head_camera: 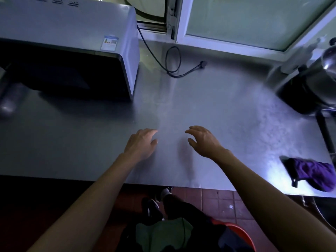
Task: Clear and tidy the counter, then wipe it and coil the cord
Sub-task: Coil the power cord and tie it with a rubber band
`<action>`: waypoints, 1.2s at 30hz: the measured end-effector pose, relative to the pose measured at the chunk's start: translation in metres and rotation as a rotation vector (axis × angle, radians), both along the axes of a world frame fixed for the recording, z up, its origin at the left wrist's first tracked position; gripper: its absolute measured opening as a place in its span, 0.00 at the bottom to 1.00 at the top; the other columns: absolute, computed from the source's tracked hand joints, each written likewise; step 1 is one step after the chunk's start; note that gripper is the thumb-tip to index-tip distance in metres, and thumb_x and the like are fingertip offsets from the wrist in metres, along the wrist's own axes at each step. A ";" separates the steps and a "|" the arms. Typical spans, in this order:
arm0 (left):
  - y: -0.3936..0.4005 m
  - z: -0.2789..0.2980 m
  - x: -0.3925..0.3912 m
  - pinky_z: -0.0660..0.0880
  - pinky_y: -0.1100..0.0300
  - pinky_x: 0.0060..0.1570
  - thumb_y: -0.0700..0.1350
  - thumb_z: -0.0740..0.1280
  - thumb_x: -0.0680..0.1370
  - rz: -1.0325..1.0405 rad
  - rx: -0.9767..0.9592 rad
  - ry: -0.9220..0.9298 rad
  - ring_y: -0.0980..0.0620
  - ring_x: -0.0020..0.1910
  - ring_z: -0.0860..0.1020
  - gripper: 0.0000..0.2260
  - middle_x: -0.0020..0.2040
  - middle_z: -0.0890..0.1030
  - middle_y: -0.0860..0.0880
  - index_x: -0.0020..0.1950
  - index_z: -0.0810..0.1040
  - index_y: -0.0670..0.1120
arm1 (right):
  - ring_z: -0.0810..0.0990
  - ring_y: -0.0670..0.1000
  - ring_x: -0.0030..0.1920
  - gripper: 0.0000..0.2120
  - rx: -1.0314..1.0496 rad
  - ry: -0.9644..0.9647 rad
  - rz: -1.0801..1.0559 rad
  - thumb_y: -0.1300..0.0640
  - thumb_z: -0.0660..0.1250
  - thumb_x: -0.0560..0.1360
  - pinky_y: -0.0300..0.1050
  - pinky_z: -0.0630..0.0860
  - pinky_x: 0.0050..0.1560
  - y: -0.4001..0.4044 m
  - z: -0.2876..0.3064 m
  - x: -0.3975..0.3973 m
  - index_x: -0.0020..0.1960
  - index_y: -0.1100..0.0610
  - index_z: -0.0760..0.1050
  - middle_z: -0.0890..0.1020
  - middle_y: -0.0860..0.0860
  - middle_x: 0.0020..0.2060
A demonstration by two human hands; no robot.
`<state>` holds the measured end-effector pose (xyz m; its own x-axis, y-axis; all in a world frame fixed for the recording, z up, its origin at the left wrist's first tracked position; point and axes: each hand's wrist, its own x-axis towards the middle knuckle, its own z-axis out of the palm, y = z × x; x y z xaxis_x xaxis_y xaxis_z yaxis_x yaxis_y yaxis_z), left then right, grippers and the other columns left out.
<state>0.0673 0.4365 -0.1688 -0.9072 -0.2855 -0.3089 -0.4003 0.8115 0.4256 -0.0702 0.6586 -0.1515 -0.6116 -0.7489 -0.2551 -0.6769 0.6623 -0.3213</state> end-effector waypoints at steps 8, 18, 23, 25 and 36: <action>-0.019 -0.012 -0.061 0.69 0.49 0.67 0.50 0.62 0.82 -0.062 -0.006 -0.032 0.44 0.69 0.71 0.20 0.71 0.74 0.48 0.74 0.71 0.49 | 0.70 0.58 0.71 0.20 -0.022 -0.076 -0.118 0.58 0.63 0.81 0.50 0.65 0.71 -0.018 -0.023 -0.062 0.72 0.59 0.72 0.74 0.57 0.70; -0.047 -0.005 -0.186 0.68 0.45 0.68 0.51 0.62 0.82 -0.085 0.015 -0.035 0.43 0.70 0.71 0.21 0.72 0.74 0.47 0.74 0.70 0.48 | 0.68 0.59 0.72 0.22 -0.044 -0.078 -0.165 0.58 0.63 0.80 0.53 0.67 0.70 -0.062 -0.032 -0.192 0.74 0.59 0.69 0.71 0.57 0.72; -0.070 -0.012 -0.231 0.68 0.47 0.69 0.53 0.60 0.83 -0.022 0.041 -0.051 0.48 0.71 0.70 0.21 0.73 0.72 0.50 0.76 0.68 0.51 | 0.69 0.61 0.71 0.22 -0.069 -0.050 -0.111 0.61 0.63 0.79 0.56 0.68 0.69 -0.109 -0.037 -0.259 0.73 0.60 0.70 0.72 0.59 0.71; -0.077 -0.015 -0.241 0.68 0.46 0.70 0.54 0.59 0.83 0.004 0.056 -0.052 0.48 0.72 0.69 0.22 0.73 0.72 0.51 0.76 0.67 0.51 | 0.70 0.61 0.70 0.22 -0.057 -0.029 -0.068 0.62 0.62 0.79 0.55 0.68 0.68 -0.128 -0.042 -0.278 0.72 0.61 0.70 0.72 0.60 0.70; -0.085 -0.025 -0.248 0.68 0.47 0.70 0.52 0.60 0.83 0.112 0.120 -0.072 0.49 0.71 0.70 0.19 0.71 0.74 0.52 0.74 0.70 0.52 | 0.71 0.59 0.65 0.15 0.013 0.143 0.107 0.59 0.59 0.81 0.54 0.65 0.66 -0.171 -0.079 -0.296 0.66 0.56 0.75 0.77 0.56 0.62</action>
<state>-0.1808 0.3513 -0.1940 -0.8463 -0.3405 -0.4096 -0.5180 0.7051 0.4842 -0.3657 0.4879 -0.2307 -0.5593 -0.8090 -0.1810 -0.7821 0.5873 -0.2083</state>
